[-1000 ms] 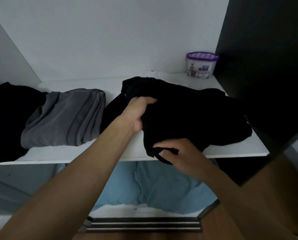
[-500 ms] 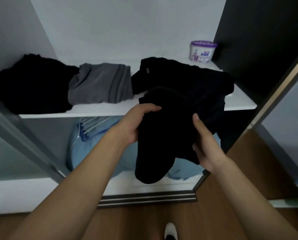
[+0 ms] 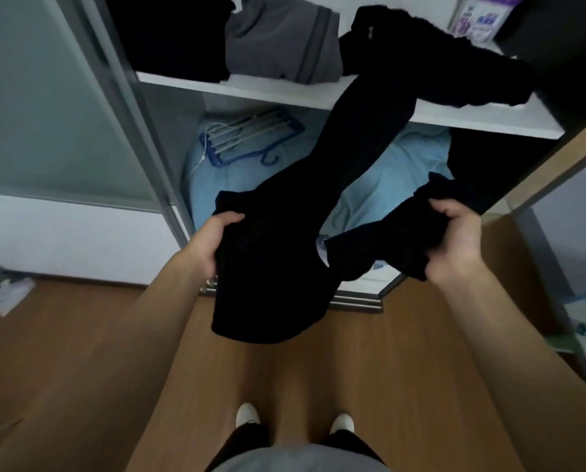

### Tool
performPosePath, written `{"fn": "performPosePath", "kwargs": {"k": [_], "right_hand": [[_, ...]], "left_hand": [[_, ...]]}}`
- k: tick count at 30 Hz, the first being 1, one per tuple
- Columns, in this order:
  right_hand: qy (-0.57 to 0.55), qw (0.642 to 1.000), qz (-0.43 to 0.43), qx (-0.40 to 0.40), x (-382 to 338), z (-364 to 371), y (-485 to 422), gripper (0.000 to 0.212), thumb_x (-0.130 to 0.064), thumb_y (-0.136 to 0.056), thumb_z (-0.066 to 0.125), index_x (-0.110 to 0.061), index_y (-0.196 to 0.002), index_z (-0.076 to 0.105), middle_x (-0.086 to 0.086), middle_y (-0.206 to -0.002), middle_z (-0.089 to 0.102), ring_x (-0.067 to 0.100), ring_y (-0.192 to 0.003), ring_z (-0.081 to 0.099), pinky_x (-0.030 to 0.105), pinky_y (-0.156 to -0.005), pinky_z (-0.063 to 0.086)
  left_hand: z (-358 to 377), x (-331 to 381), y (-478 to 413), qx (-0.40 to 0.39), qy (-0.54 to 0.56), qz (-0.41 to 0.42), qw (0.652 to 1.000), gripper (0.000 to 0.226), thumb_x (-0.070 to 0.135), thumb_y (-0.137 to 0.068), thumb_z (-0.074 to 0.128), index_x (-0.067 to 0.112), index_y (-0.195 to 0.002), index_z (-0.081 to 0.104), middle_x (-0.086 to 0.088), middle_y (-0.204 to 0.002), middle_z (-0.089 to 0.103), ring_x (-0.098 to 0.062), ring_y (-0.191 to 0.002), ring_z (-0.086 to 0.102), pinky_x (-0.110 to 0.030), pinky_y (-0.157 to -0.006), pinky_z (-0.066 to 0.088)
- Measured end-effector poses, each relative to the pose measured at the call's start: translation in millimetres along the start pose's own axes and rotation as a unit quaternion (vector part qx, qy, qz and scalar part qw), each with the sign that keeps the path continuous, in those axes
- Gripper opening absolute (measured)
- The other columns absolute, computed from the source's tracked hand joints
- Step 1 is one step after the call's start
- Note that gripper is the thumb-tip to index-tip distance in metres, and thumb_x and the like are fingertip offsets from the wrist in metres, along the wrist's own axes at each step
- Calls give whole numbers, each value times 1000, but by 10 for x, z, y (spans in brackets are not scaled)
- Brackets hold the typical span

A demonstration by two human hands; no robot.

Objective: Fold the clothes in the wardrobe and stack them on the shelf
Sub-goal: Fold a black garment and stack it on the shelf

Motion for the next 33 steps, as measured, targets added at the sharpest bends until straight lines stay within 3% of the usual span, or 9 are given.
{"fn": "performPosePath", "kwargs": {"k": [5, 9, 12, 16, 20, 22, 25, 29, 33], "right_hand": [[-82, 993, -43, -71, -149, -232, -15, 9, -16, -72, 54, -18, -73, 62, -4, -68, 62, 13, -62, 63, 22, -64, 53], [153, 988, 10, 2, -106, -625, -54, 22, -19, -79, 59, -13, -97, 70, 4, -79, 75, 22, -71, 74, 29, -62, 57], [427, 904, 0, -35, 78, -849, -49, 25, -14, -91, 60, -19, -114, 68, 0, -93, 76, 13, -81, 73, 19, -60, 52], [567, 802, -40, -184, 294, -933, 64, 57, -30, -90, 73, -30, -142, 49, -11, -136, 52, 6, -126, 48, 20, -103, 40], [492, 816, -146, -267, 258, -736, 150, 47, -20, -90, 73, -34, -130, 52, -21, -123, 58, -16, -109, 54, 3, -92, 40], [460, 830, -147, -279, 226, -673, 145, 22, -7, -94, 65, -27, -103, 66, -14, -93, 70, -9, -84, 65, 7, -81, 47], [429, 850, -134, -276, 236, -702, 138, 23, 0, -96, 57, -15, -86, 72, -3, -68, 69, 8, -71, 67, 20, -83, 51], [387, 873, -148, -256, 255, -719, 151, 20, -3, -94, 61, -14, -85, 74, -7, -85, 74, 7, -89, 67, 23, -93, 51], [319, 903, -147, -247, 182, -569, 130, 17, -23, -98, 61, -20, -114, 65, 1, -113, 70, 10, -106, 68, 25, -90, 55]], "left_hand": [[-33, -212, 105, 64, 9, 17, 998, 37, 32, -88, 63, 15, -120, 66, -7, -95, 78, -22, -81, 75, -31, -64, 58], [350, -271, 238, 25, 2, 13, 1000, 33, 35, -92, 57, 13, -114, 70, -7, -93, 78, -20, -74, 76, -29, -62, 57], [779, -276, 373, -35, -3, 22, 999, 29, 31, -94, 56, 9, -106, 69, -9, -82, 77, -22, -65, 74, -30, -54, 58], [1274, -294, 533, -134, -64, 42, 988, 25, 27, -93, 58, 9, -91, 76, -5, -73, 73, -18, -62, 71, -25, -55, 56], [1603, -278, 651, -217, -92, 53, 970, 27, 30, -88, 64, 10, -85, 81, -8, -84, 74, -19, -73, 73, -26, -63, 57], [1673, -265, 664, -216, -103, 68, 969, 28, 33, -88, 65, 11, -90, 81, -10, -92, 75, -22, -82, 73, -29, -71, 58], [1648, -244, 632, -184, -89, 82, 975, 32, 37, -93, 61, 14, -87, 82, -9, -93, 76, -21, -84, 74, -29, -71, 59], [1550, -220, 588, -158, -61, 87, 982, 32, 40, -92, 62, 15, -94, 82, -9, -105, 76, -22, -94, 74, -30, -73, 59], [1553, -160, 588, -167, -105, 101, 975, 27, 37, -89, 67, 15, -101, 78, -7, -103, 77, -21, -93, 74, -28, -71, 58]]}}
Point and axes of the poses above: each hand's wrist, its own y-axis away from the middle knuckle, its own z-axis out of the palm, x = y × z, the point moved 1 cm from there along -y, towards the middle knuckle
